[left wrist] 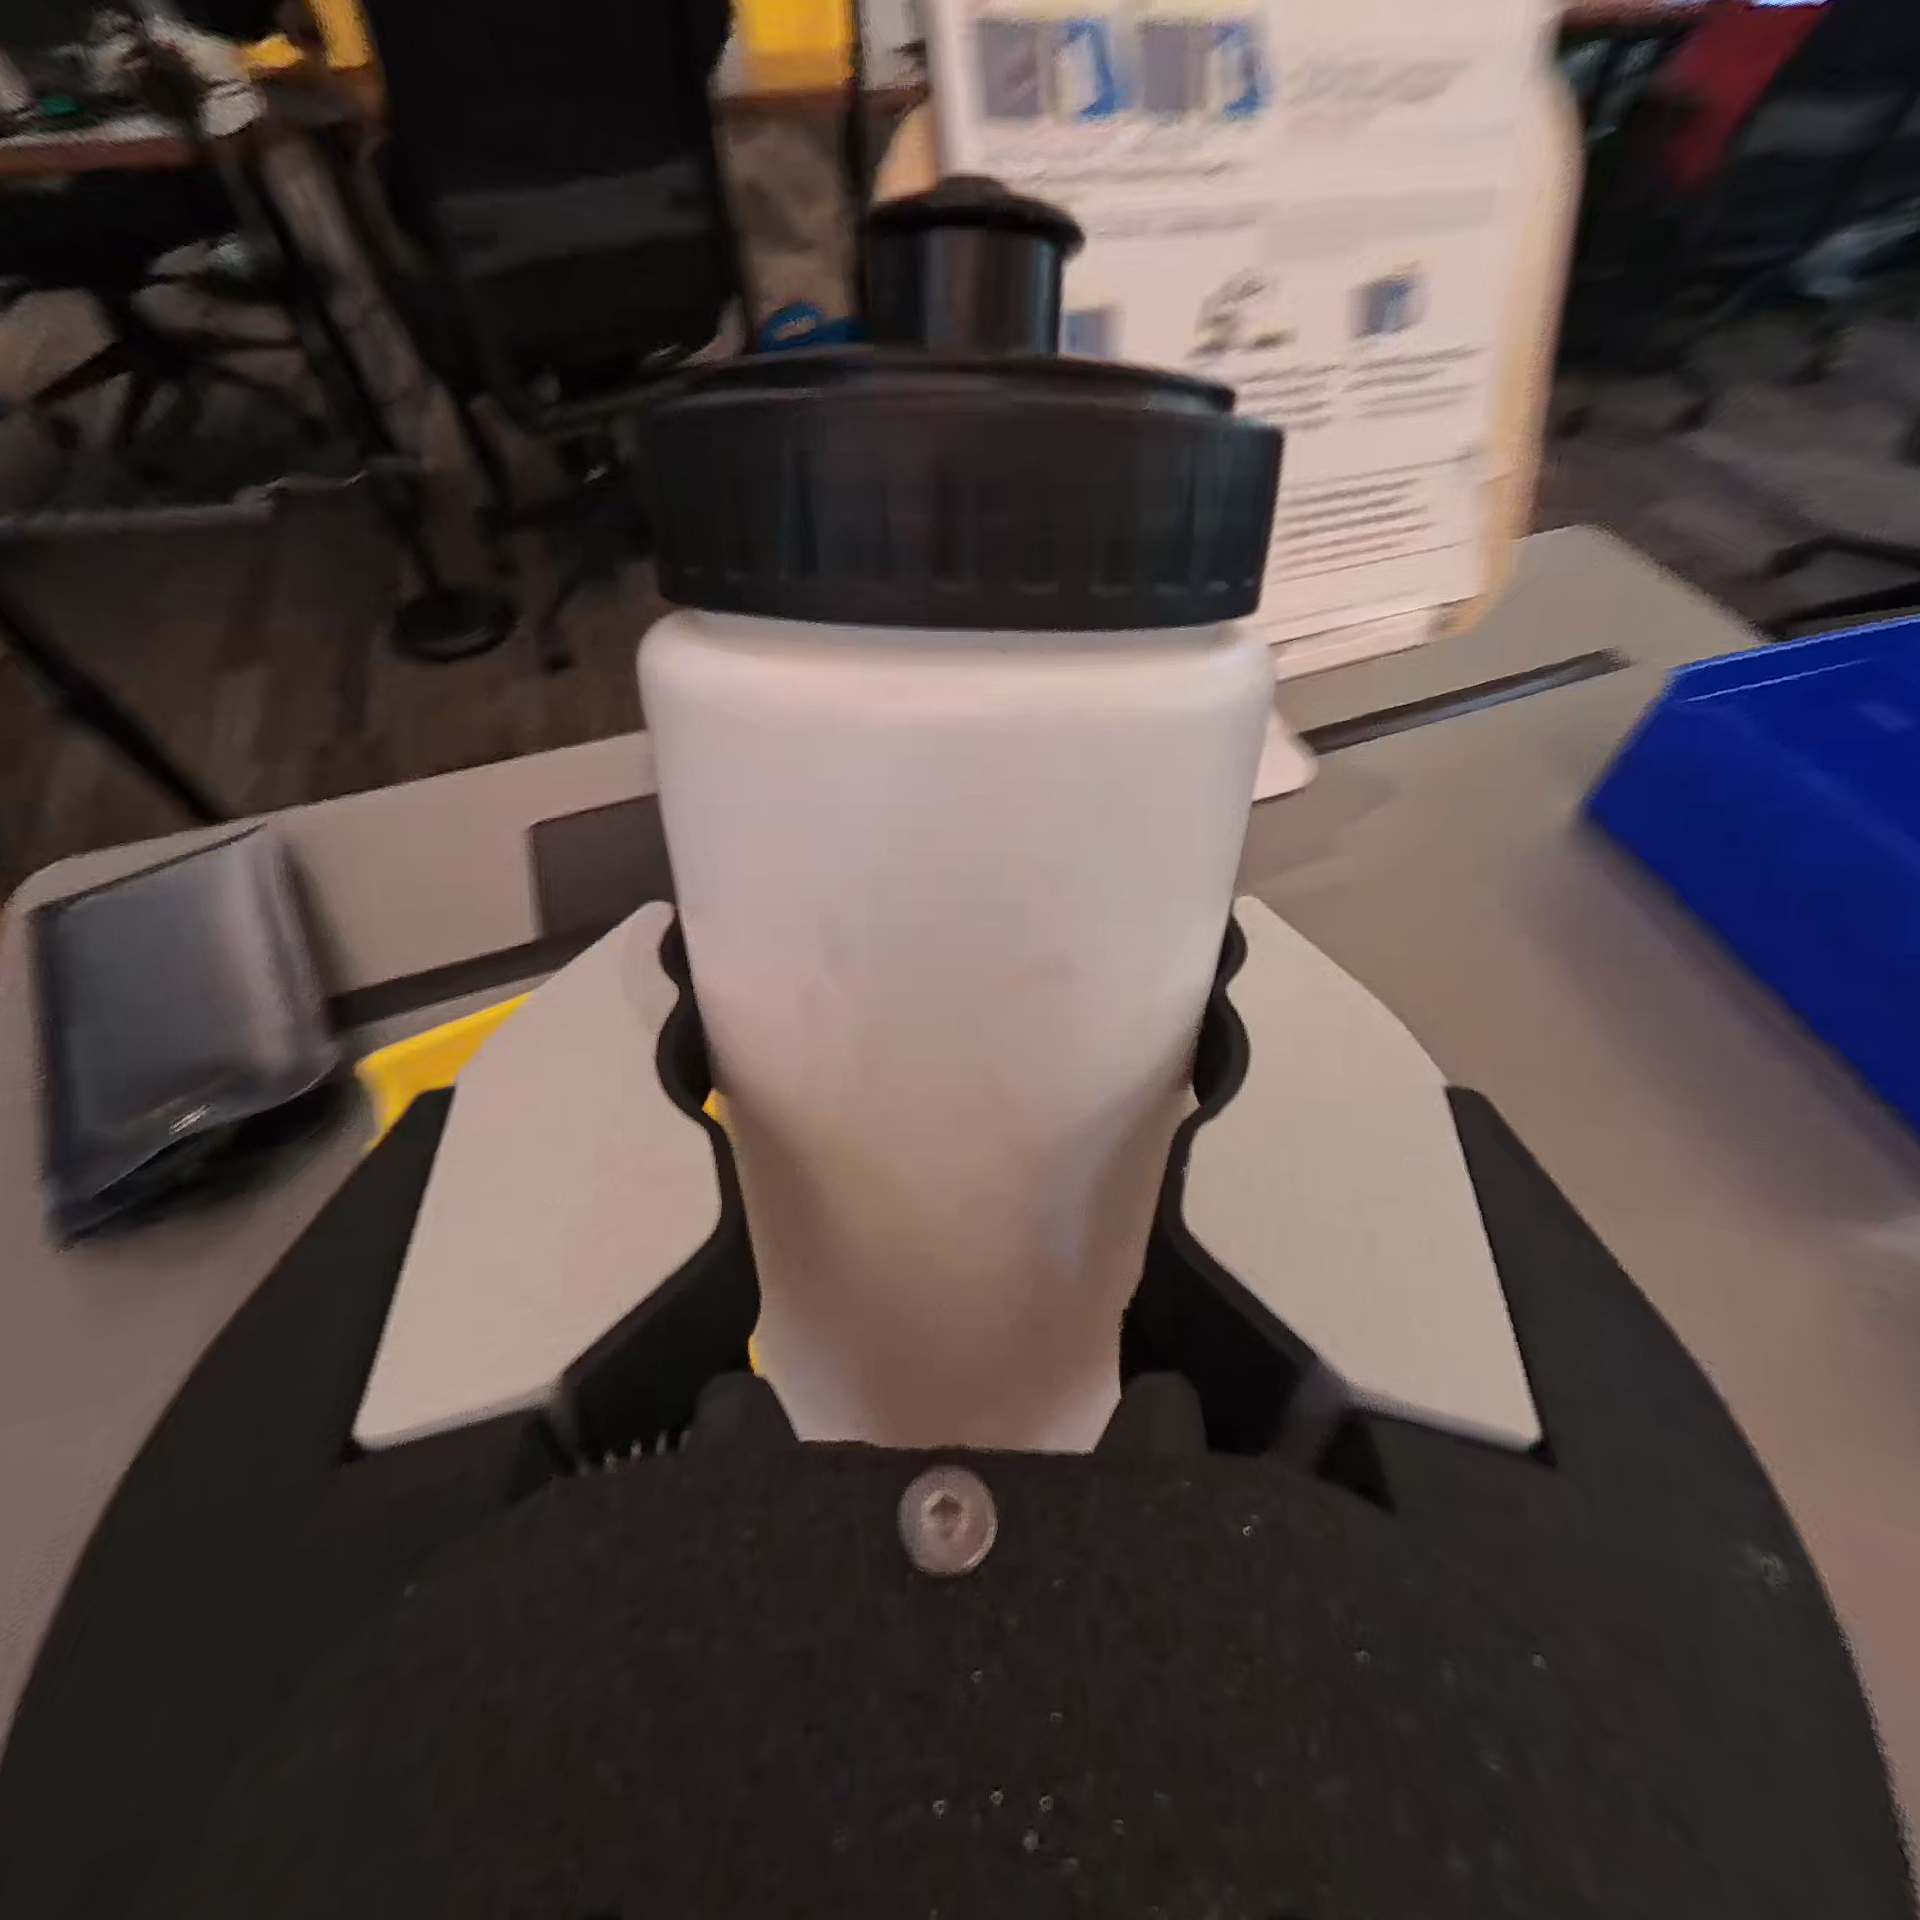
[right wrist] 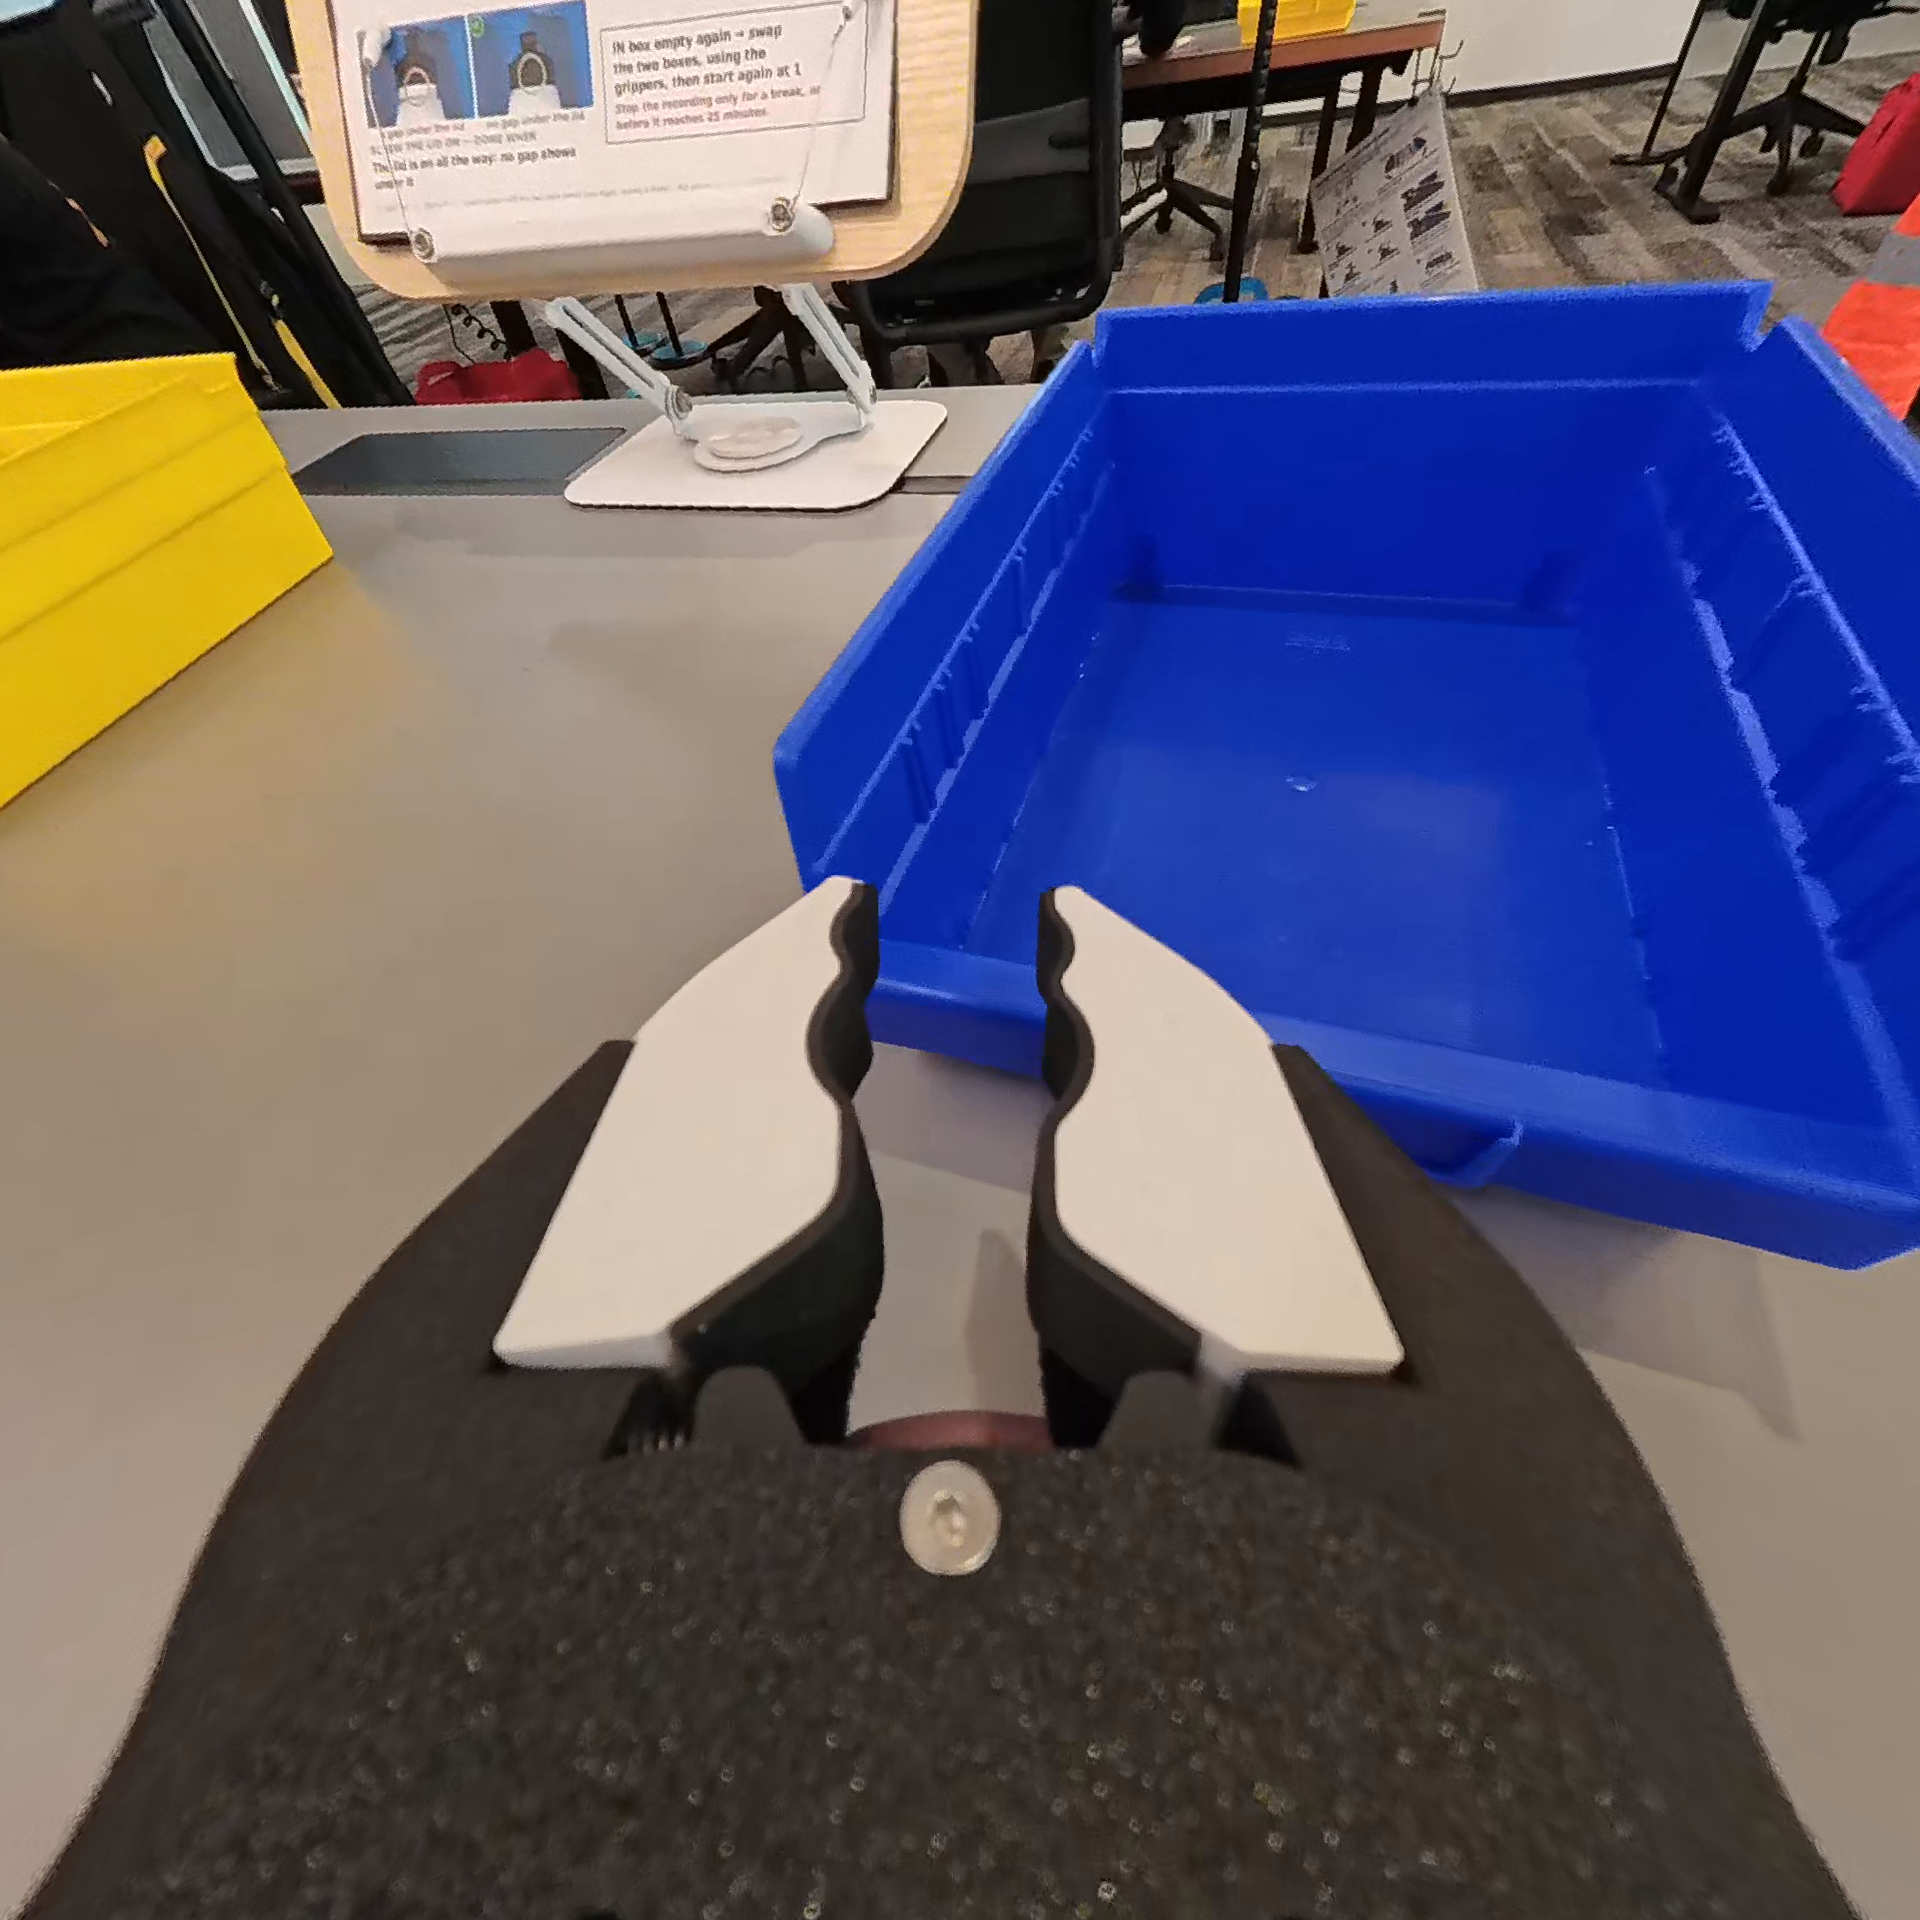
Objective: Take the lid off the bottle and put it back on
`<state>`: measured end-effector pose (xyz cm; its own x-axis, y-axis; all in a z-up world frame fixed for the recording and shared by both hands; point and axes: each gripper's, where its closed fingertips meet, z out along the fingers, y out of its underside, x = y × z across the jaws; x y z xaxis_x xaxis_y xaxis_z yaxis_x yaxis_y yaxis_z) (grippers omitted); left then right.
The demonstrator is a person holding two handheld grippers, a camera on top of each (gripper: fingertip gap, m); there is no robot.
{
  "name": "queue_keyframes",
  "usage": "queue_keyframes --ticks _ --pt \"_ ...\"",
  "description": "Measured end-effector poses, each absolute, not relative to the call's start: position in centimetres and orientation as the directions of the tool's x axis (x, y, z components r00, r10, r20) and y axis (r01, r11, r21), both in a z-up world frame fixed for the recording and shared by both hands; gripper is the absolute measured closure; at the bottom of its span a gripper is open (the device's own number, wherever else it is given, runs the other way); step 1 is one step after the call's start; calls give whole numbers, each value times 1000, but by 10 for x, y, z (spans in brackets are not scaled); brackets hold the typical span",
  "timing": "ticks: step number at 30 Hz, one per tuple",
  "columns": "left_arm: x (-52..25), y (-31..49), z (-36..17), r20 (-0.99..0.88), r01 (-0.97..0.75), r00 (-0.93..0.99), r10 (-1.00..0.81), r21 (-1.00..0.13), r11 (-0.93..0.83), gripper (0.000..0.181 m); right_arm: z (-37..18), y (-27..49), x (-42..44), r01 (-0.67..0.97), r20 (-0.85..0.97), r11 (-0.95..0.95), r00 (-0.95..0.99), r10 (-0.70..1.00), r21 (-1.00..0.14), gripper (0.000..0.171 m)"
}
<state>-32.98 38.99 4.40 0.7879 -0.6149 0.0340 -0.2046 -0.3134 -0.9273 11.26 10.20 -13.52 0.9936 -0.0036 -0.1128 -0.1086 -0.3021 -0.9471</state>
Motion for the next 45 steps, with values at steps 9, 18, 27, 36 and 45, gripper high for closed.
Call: queue_keyframes --ticks 9,18,27,36,45 --pt "-175 315 50 150 -82 497 -855 -972 -218 89 -131 98 116 -108 -108 -284 994 -15 -953 142" --pt "-72 330 -31 73 -5 502 -862 -996 -87 89 -130 96 121 -124 -124 -275 992 -17 -953 142" --pt "-51 351 -83 113 51 505 -856 -994 -101 89 -132 100 115 -97 -101 -284 995 0 -954 143" --pt "-67 335 -87 101 56 458 -883 -995 -85 89 -94 103 -1 28 -23 -103 886 463 -994 136" --pt "-68 322 -93 -13 -38 486 -874 -999 -7 92 -53 218 -68 -31 -114 -163 838 534 -986 89"
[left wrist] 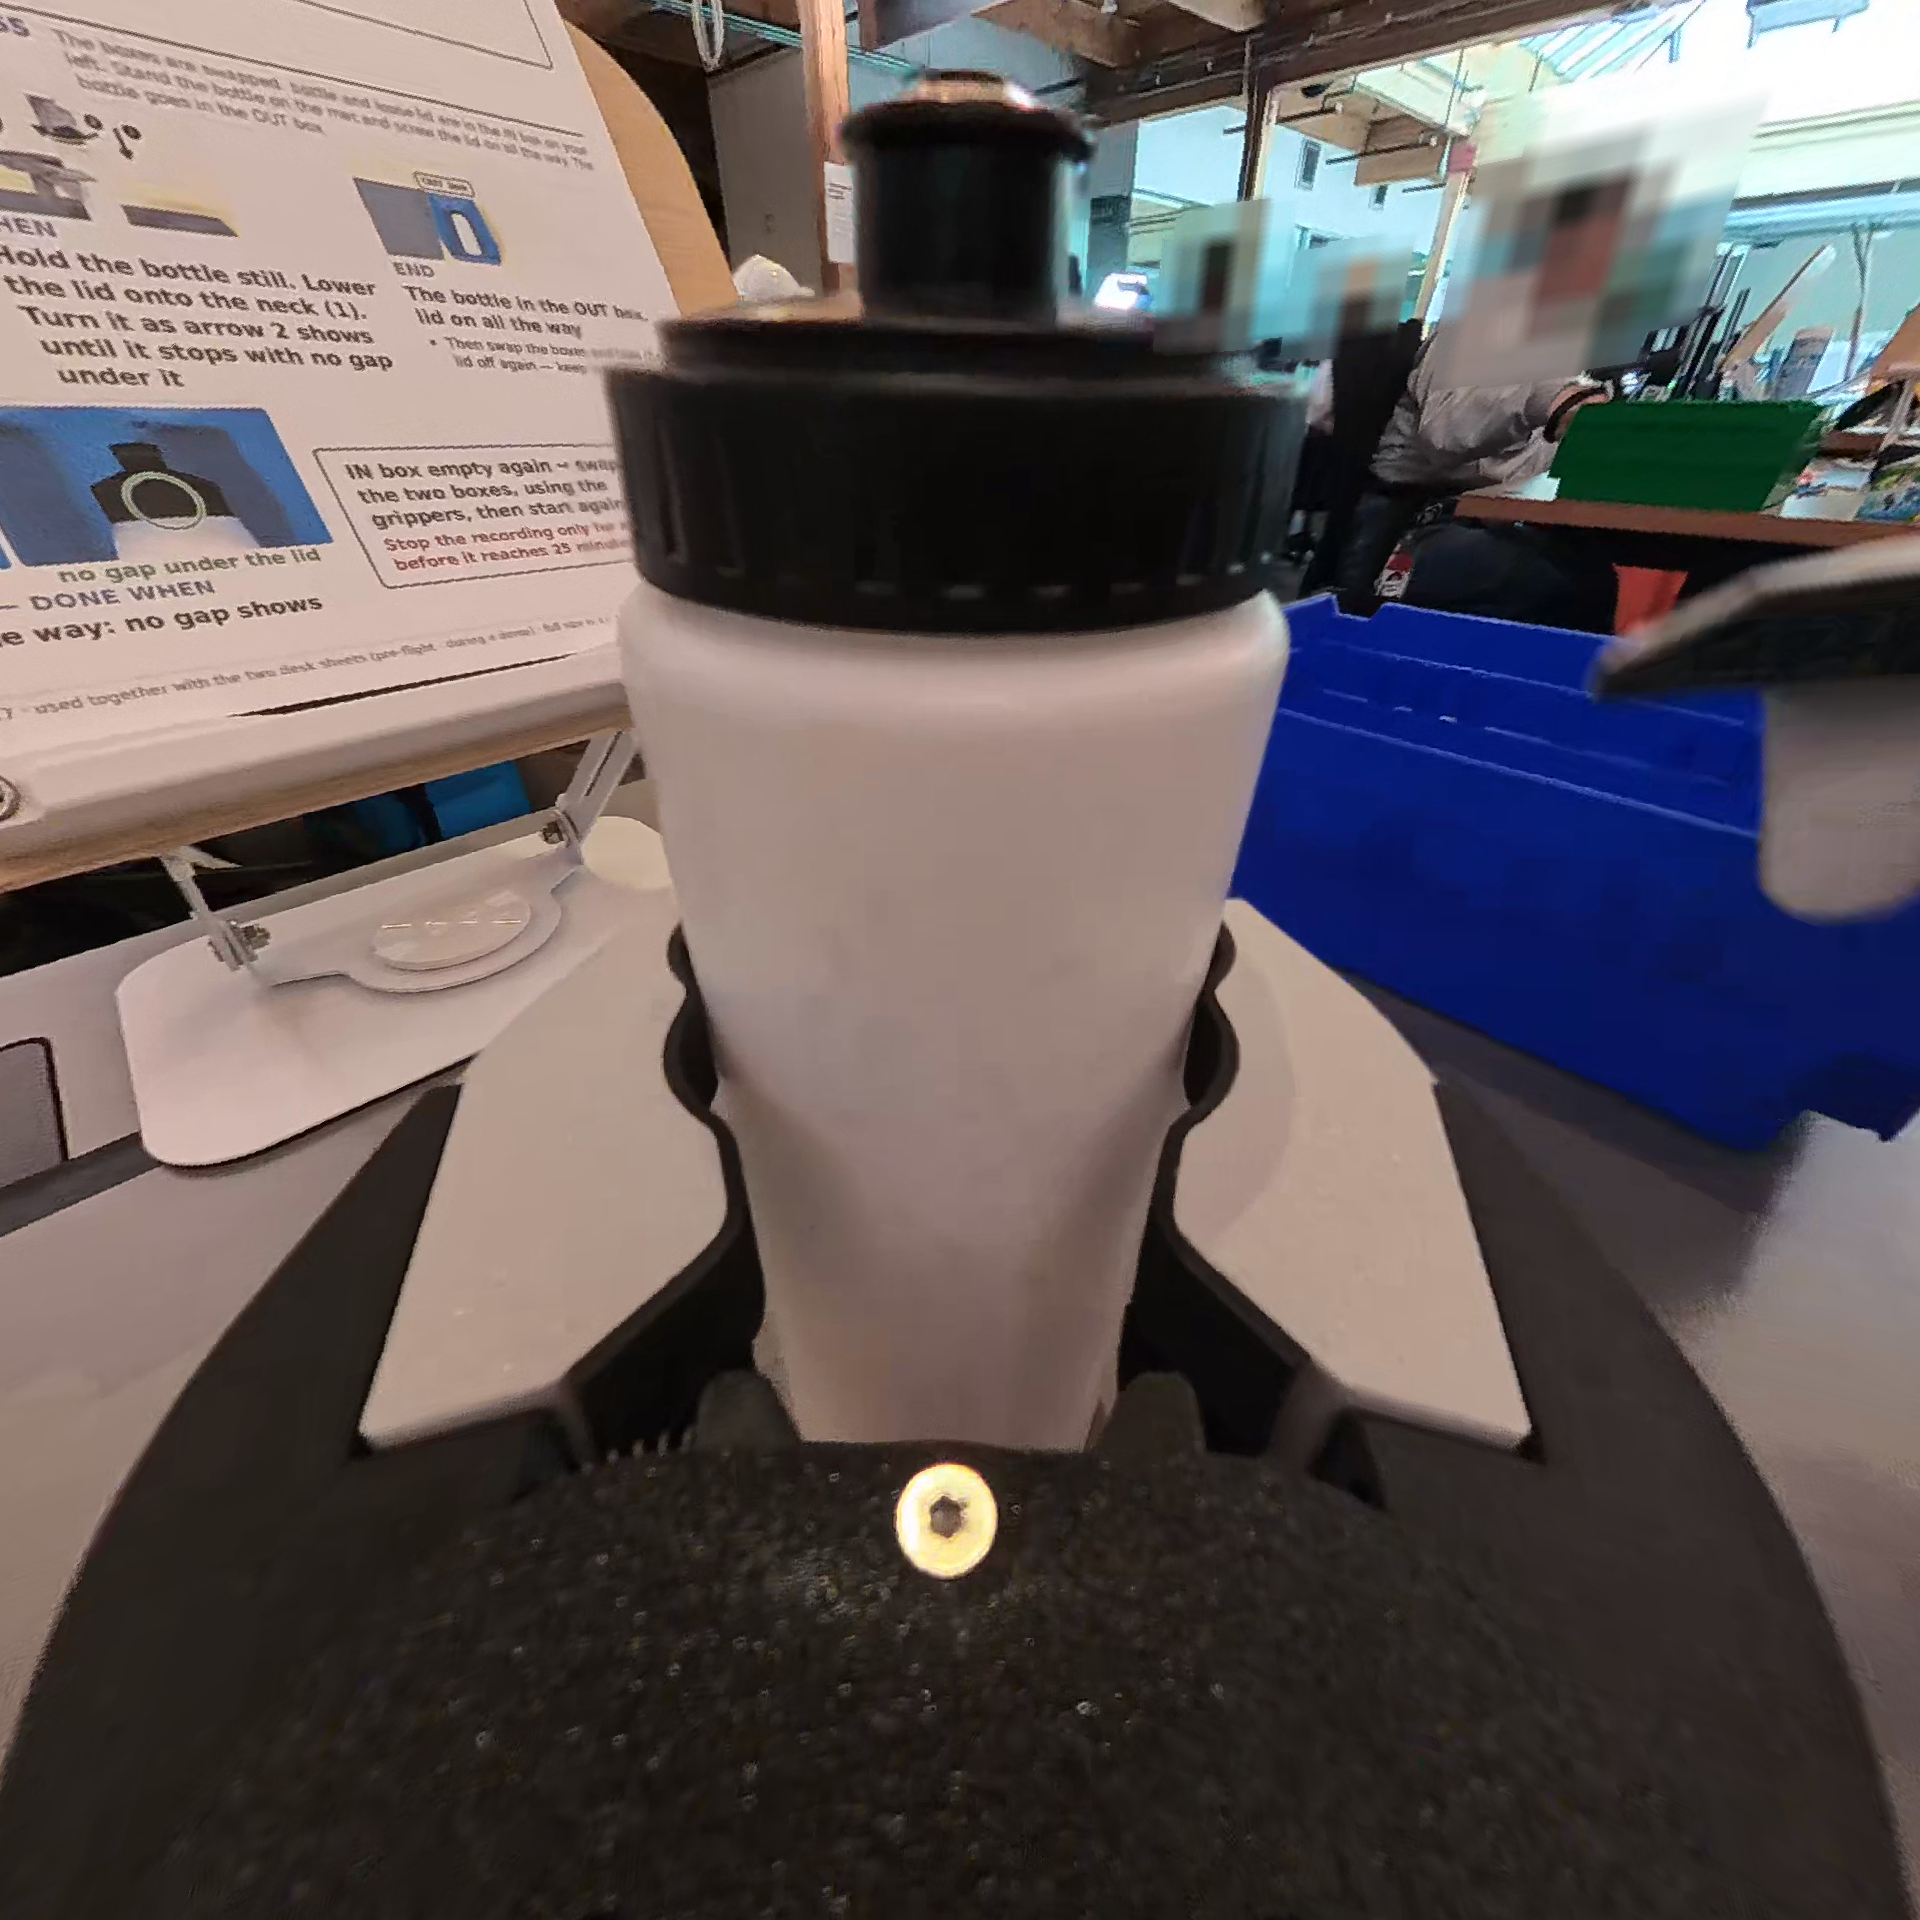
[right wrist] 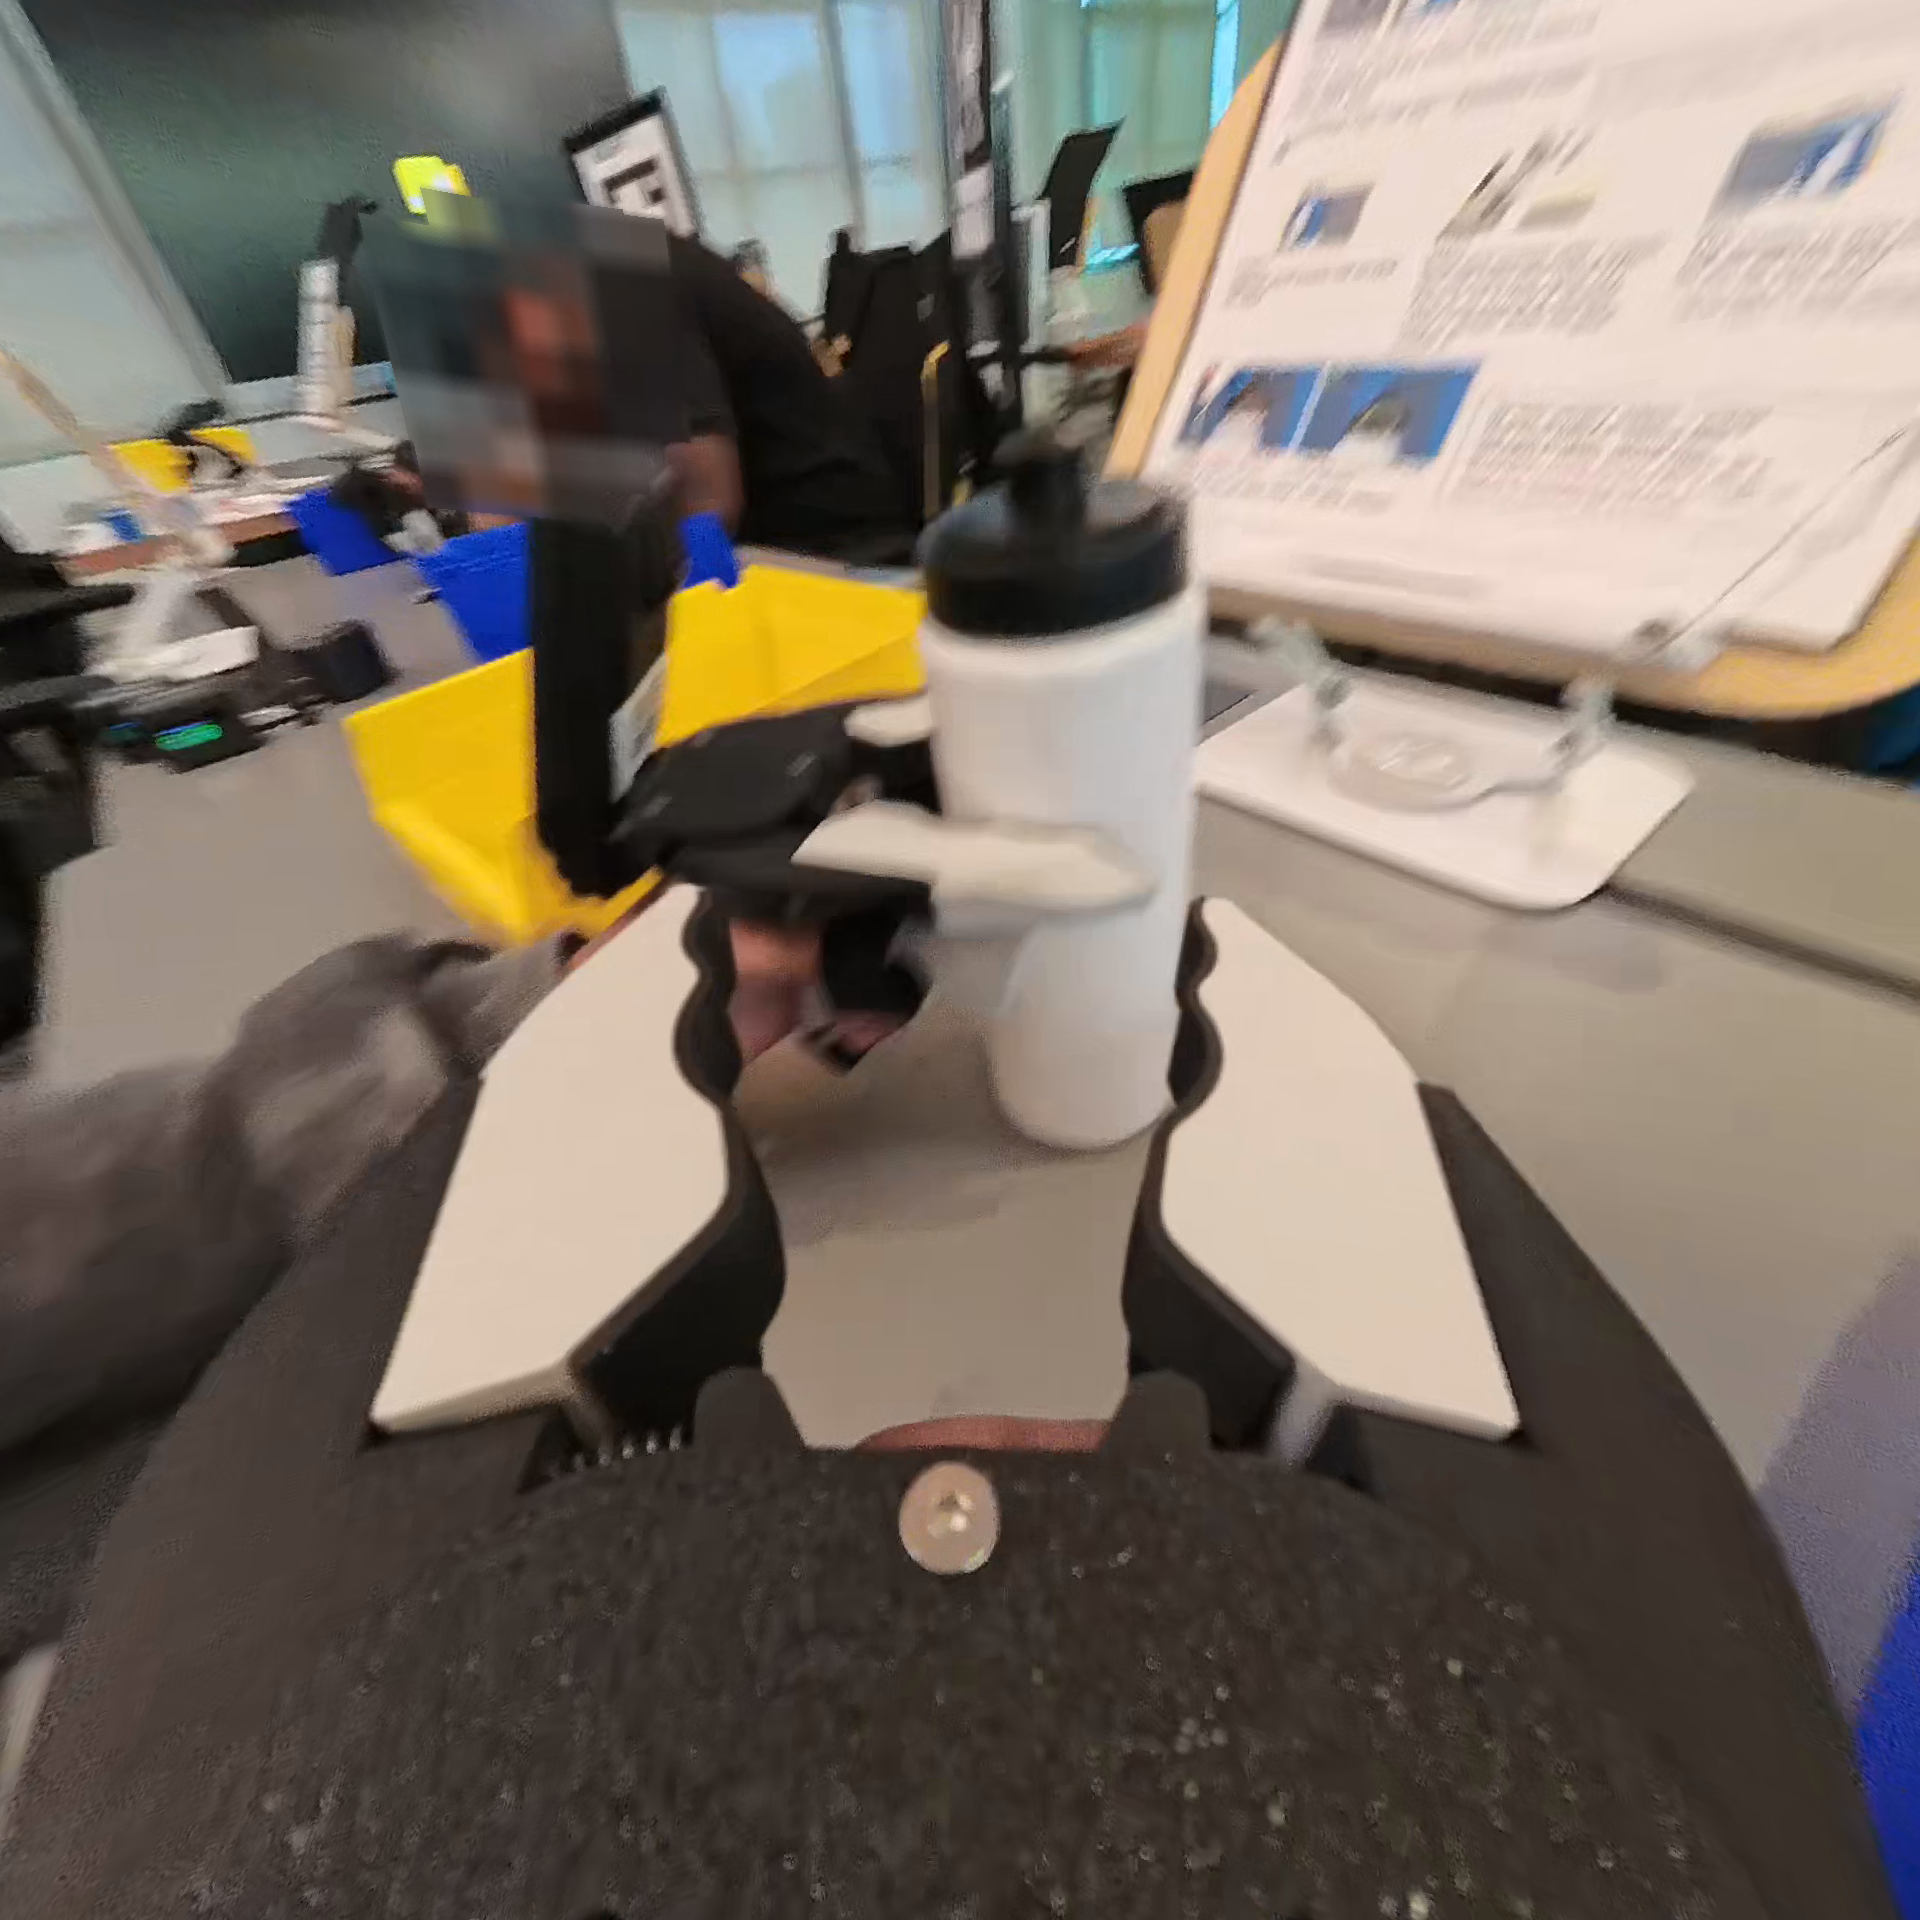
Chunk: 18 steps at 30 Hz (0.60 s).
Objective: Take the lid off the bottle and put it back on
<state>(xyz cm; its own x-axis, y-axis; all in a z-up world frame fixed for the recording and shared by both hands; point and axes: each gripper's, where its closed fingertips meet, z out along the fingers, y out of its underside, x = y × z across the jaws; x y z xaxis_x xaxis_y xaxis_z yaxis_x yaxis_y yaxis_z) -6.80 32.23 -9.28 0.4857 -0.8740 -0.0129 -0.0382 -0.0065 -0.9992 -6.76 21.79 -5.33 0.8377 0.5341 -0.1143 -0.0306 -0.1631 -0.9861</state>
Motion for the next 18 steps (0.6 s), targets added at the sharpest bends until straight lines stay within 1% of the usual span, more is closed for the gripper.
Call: queue_keyframes --ticks 2,3,5,6,8,10,11,13,15,17,18 --pt "-67 324 -95 -26 -49 498 -867 -999 2 95 -41 248 -60 -19 -75 -121 872 484 -992 86" --pt "-67 325 -96 -28 -54 499 -866 -999 1 95 -40 262 -60 -27 -91 -136 869 486 -990 84" --pt "-66 326 -96 -28 -61 497 -868 -998 -3 95 -47 285 -67 -37 -137 -194 837 529 -980 75" --pt "-66 325 -96 -26 -59 494 -869 -998 -4 95 -50 294 -70 -27 -140 -208 825 547 -978 74" --pt "-67 324 -97 -23 -53 490 -871 -999 -3 95 -55 309 -82 16 -103 -189 791 602 -982 74" --pt "-70 325 -99 -37 -68 500 -865 -998 4 95 -60 318 -95 64 -47 -144 751 659 -988 71" --pt "-73 328 -100 -27 -65 515 -857 -998 -8 95 -58 320 -99 52 -36 -106 722 691 -993 74" --pt "-76 328 -102 -7 -64 508 -861 -997 -30 95 -52 325 -100 -7 -53 -68 694 718 -998 74" --pt "-78 329 -103 -19 -76 512 -859 -997 -23 95 -53 326 -103 -40 -84 -76 642 762 -996 75" --pt "-81 328 -107 -54 -125 510 -858 -992 -12 95 -59 330 -103 -35 -105 -106 600 793 -994 75" --pt "-84 327 -111 -78 -157 511 -856 -988 -4 95 -59 332 -102 -43 -111 -105 583 805 -993 71"
